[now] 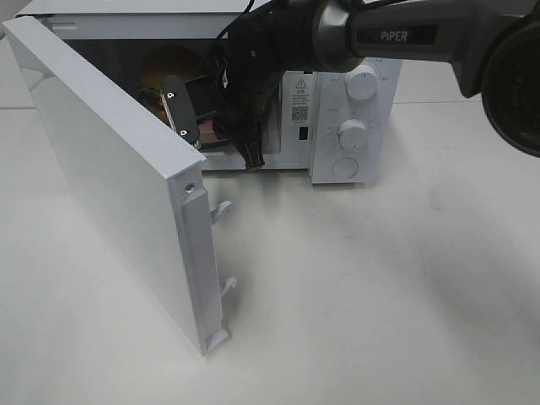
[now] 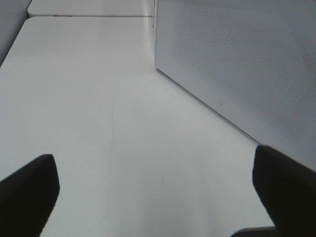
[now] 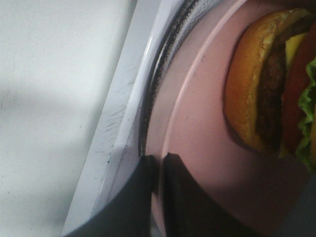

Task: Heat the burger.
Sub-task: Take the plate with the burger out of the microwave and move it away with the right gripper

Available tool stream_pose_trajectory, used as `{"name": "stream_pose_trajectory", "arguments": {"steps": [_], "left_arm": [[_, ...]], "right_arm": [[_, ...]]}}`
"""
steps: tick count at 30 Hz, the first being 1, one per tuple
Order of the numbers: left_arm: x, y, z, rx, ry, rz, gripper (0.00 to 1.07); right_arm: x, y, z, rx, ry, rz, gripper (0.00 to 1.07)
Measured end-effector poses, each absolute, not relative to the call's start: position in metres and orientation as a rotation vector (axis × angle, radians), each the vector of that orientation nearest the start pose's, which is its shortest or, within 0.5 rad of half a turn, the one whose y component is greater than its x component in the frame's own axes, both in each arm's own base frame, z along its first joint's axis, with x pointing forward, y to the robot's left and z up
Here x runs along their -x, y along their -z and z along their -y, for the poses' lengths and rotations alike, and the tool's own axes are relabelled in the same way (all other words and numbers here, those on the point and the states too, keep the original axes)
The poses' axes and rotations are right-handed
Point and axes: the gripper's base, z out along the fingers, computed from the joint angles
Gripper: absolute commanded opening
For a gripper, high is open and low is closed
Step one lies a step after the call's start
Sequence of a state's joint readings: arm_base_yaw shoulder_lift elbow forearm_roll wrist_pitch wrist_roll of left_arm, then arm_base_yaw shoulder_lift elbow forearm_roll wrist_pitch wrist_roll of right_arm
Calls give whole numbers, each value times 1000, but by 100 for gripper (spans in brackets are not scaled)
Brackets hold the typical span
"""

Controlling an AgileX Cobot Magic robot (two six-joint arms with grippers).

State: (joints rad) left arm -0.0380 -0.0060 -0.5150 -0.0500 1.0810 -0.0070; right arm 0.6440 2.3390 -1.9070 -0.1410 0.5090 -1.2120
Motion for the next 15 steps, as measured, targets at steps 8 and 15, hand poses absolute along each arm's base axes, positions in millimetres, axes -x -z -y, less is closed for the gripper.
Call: {"name": "stream_pose_trajectory", "arguments": {"steps": [8,15], "left_arm": [[9,-280,4,-35,88,-2043,100],[9,-280,4,-35,88,-2043,100]], "right_arm": [[-426,-167,-312,2031,392,-1373,0],[-426,-167,-312,2032,395,-1368,0]]}}
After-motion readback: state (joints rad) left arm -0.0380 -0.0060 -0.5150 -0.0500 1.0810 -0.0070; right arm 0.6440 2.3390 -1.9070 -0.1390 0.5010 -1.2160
